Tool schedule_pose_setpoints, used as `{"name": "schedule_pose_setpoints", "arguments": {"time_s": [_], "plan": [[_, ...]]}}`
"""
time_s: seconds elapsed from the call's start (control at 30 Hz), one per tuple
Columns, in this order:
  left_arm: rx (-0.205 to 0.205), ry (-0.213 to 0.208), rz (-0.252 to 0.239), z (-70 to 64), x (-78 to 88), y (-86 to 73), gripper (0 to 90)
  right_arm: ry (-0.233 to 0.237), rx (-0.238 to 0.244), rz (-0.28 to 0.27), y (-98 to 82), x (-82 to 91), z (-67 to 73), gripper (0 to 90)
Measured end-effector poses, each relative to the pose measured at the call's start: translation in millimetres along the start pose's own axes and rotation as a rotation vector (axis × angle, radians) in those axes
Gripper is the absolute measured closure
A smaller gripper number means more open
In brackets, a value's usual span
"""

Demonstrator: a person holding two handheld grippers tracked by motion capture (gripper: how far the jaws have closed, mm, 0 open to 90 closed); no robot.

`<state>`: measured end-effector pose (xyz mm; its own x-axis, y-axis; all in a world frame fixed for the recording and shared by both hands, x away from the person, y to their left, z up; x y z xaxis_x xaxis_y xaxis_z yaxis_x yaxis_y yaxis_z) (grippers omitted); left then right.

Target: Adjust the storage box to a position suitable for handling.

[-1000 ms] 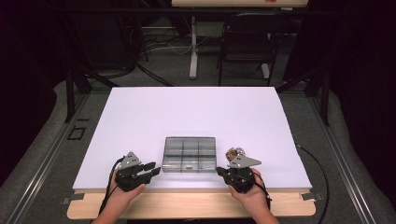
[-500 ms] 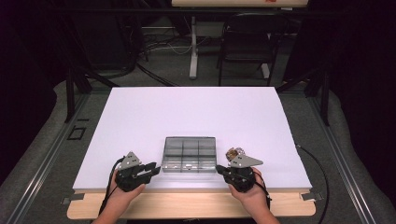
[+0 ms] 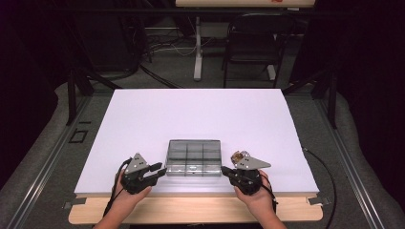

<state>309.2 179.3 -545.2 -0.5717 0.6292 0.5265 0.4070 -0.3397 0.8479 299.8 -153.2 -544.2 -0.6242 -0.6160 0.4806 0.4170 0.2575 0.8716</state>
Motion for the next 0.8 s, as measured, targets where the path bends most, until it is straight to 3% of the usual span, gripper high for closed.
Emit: {"name": "schedule_pose_setpoints", "arguments": {"time_s": [0.4, 0.63, 0.8], "plan": [[0.004, 0.02, -0.021, -2.8, -4.5, 3.1, 64.8, 0.001, -0.015, -0.007, 0.9, -2.0, -0.3, 87.6], [0.011, 0.026, -0.017, -1.9, -6.7, 4.8, 60.5, -0.034, -0.016, -0.019, -0.7, -6.2, -1.3, 75.1], [0.021, 0.006, -0.019, 0.7, -6.4, 6.9, 58.3, -0.055, -0.007, -0.031, 1.8, -7.7, -1.5, 66.0]]}}
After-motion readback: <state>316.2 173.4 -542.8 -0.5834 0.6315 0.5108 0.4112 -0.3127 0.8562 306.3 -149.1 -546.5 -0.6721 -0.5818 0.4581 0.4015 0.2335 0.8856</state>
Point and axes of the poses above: each handheld gripper's, and its own axes: x roughly backward along the jaws, y roughly out of its top, z roughly to its left, the point moved 2 cm from there along -x, roughly forward along the jaws, and after that the axes turned 3 degrees about -z, right-handed, at the moved point
